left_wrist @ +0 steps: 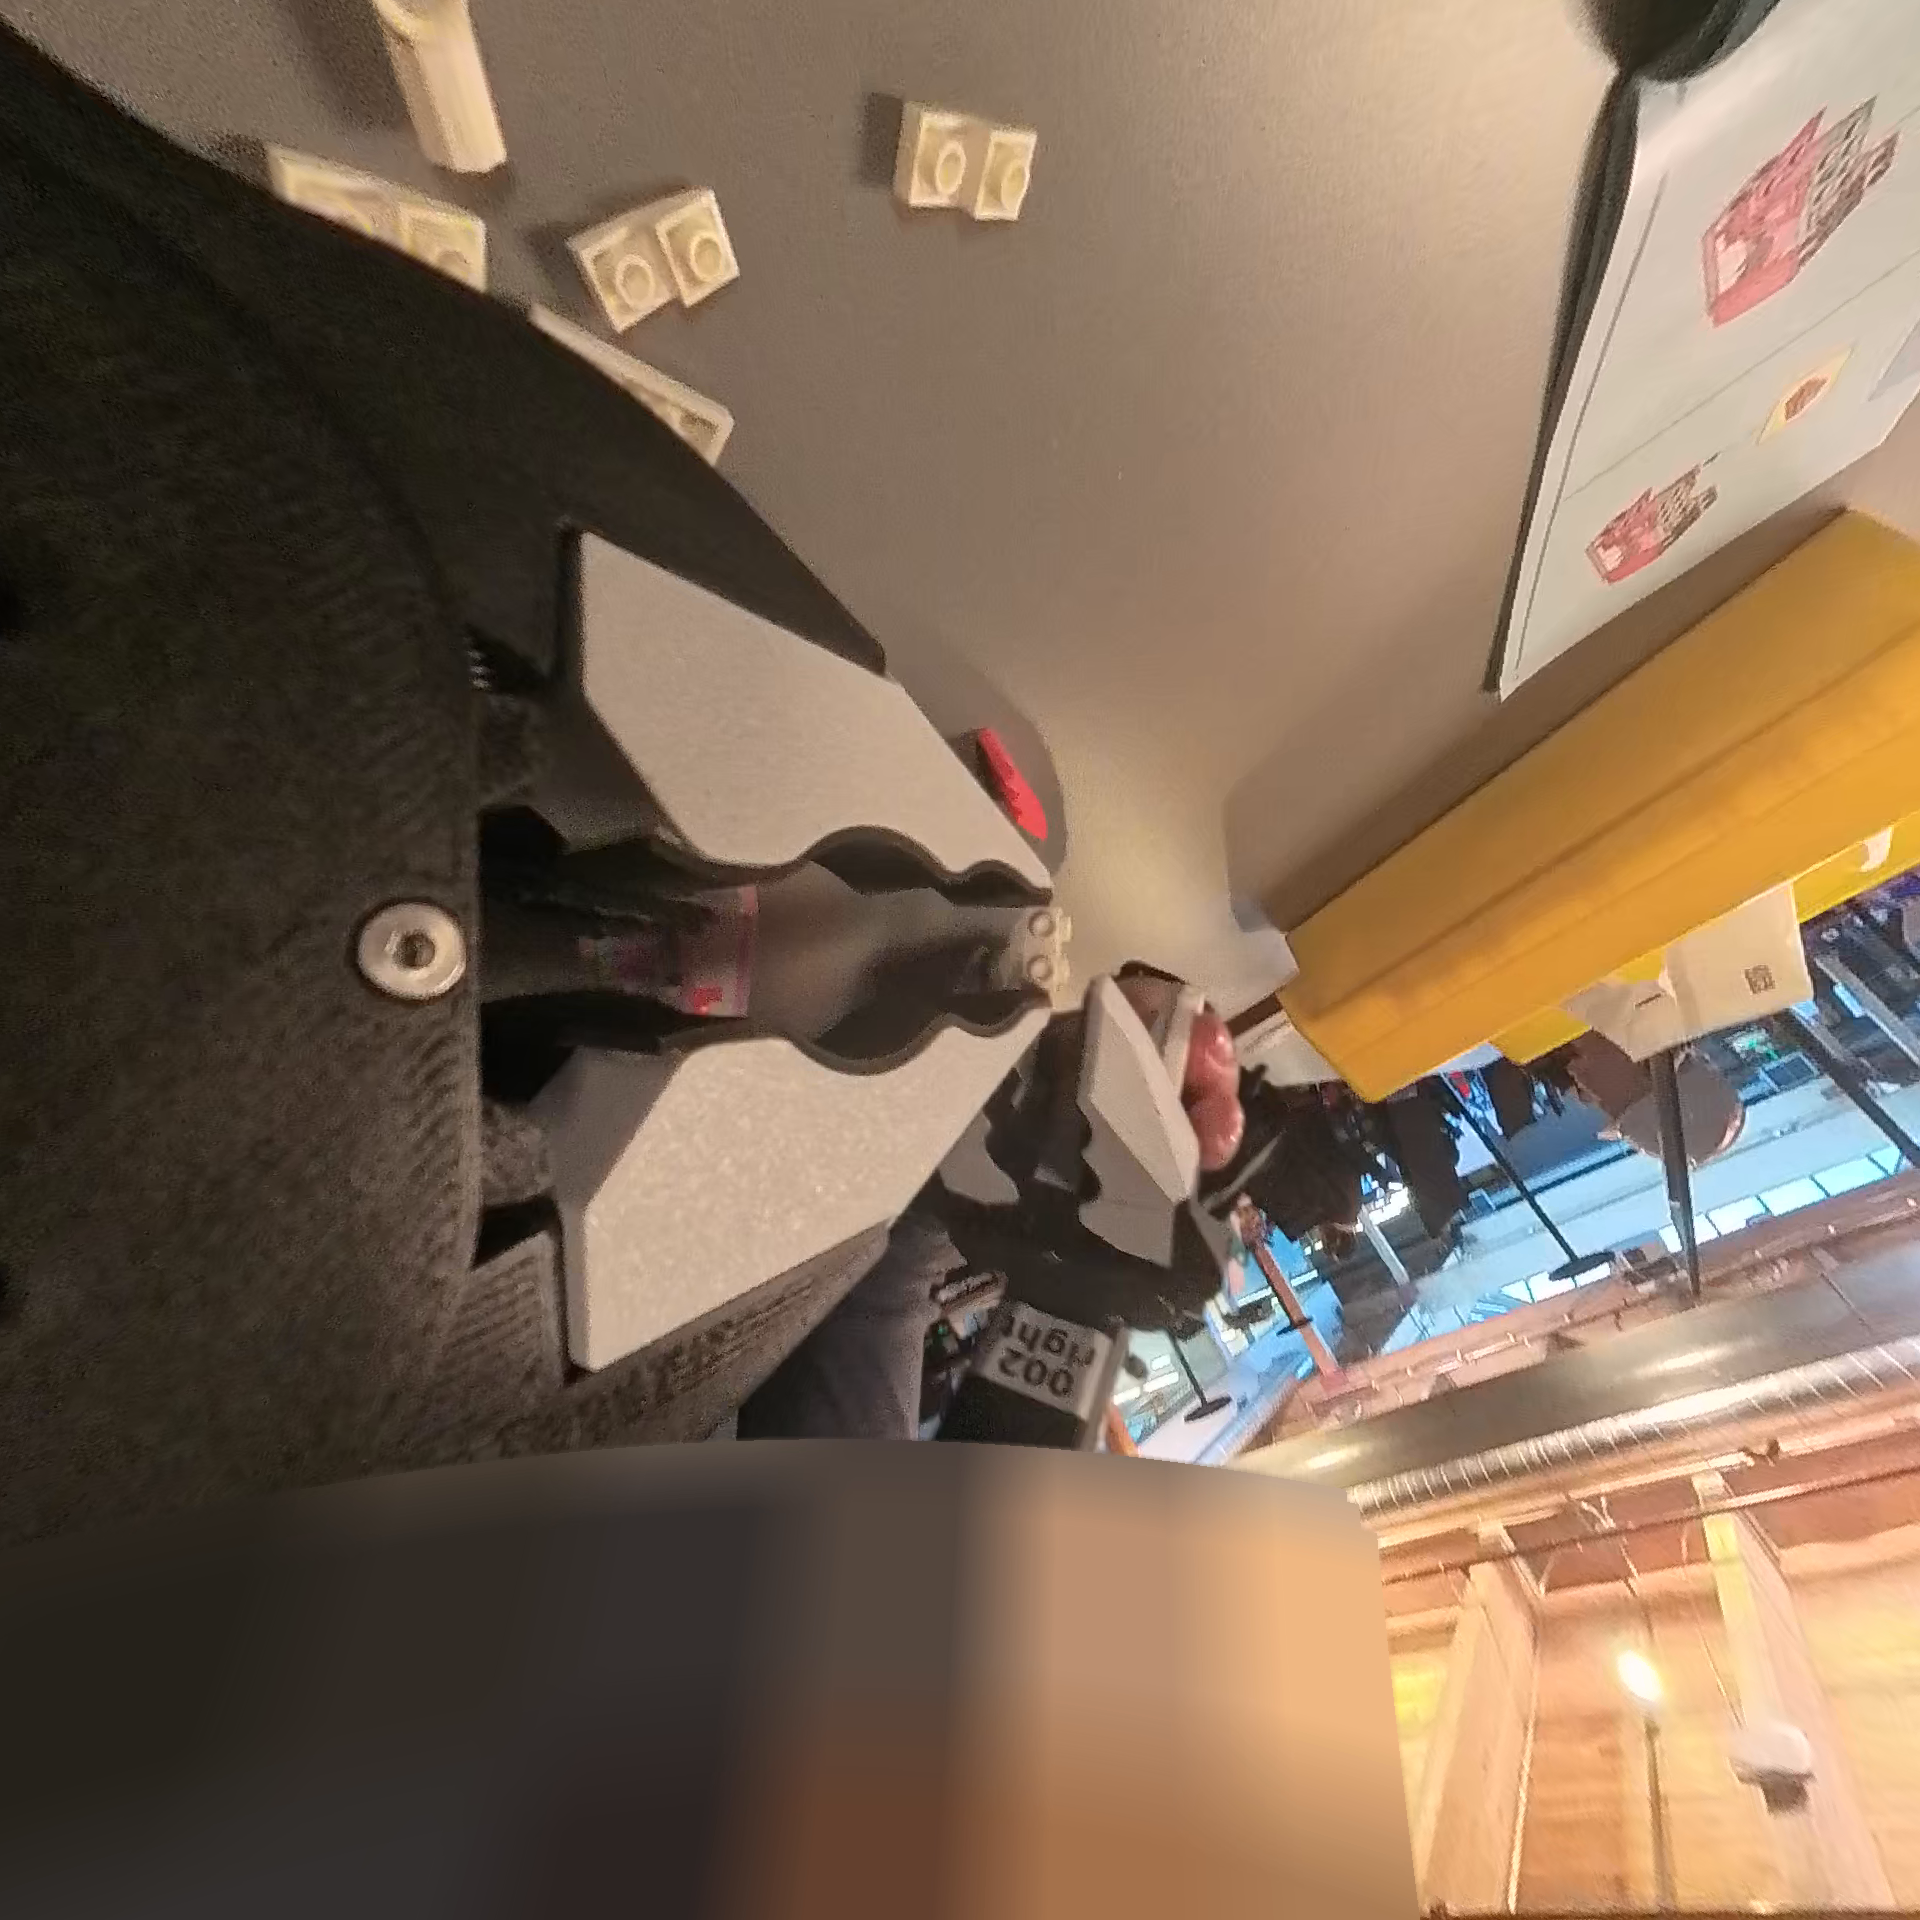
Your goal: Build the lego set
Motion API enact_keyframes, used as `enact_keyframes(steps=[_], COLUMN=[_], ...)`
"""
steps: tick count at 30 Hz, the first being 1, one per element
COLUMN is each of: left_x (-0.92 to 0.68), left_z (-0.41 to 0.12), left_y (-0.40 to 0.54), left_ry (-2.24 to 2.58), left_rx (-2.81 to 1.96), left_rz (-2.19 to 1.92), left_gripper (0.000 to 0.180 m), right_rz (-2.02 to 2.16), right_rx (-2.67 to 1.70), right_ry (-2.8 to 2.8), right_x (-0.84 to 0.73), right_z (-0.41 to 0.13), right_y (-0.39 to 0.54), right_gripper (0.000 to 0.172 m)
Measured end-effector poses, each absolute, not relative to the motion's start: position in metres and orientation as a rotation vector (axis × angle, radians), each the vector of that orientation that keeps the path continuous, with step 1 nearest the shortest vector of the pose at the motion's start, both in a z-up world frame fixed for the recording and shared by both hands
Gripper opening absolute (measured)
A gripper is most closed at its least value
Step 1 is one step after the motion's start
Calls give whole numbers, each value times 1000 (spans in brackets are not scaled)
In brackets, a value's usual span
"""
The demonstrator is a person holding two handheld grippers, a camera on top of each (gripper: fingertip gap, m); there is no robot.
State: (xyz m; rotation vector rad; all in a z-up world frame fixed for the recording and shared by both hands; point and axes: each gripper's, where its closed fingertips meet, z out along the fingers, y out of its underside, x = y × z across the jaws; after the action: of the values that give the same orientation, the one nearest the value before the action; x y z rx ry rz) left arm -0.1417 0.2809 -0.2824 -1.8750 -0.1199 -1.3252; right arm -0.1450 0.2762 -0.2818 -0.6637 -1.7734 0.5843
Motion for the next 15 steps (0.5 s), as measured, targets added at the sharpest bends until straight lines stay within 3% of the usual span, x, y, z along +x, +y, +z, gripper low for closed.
enact_keyframes(steps=[2, 4, 8, 15], left_x=[-140, -137, -133, -132], left_z=[-280, -281, -283, -299], left_y=[280, 279, 279, 273], left_ry=[-128, -124, -56, 418], left_rx=[-1859, -1870, -1905, -2046], left_rz=[-1370, -1381, -1317, -741], left_gripper=[14, 15, 14, 29], right_rz=[542, 550, 651, 976], right_rx=[-625, -621, -708, -1112], right_ry=[-1778, -1768, -1795, -2046], right_x=[-146, -145, -142, -126], right_z=[-284, -283, -284, -320], right_y=[274, 275, 277, 270], right_gripper=[18, 5, 3, 3])
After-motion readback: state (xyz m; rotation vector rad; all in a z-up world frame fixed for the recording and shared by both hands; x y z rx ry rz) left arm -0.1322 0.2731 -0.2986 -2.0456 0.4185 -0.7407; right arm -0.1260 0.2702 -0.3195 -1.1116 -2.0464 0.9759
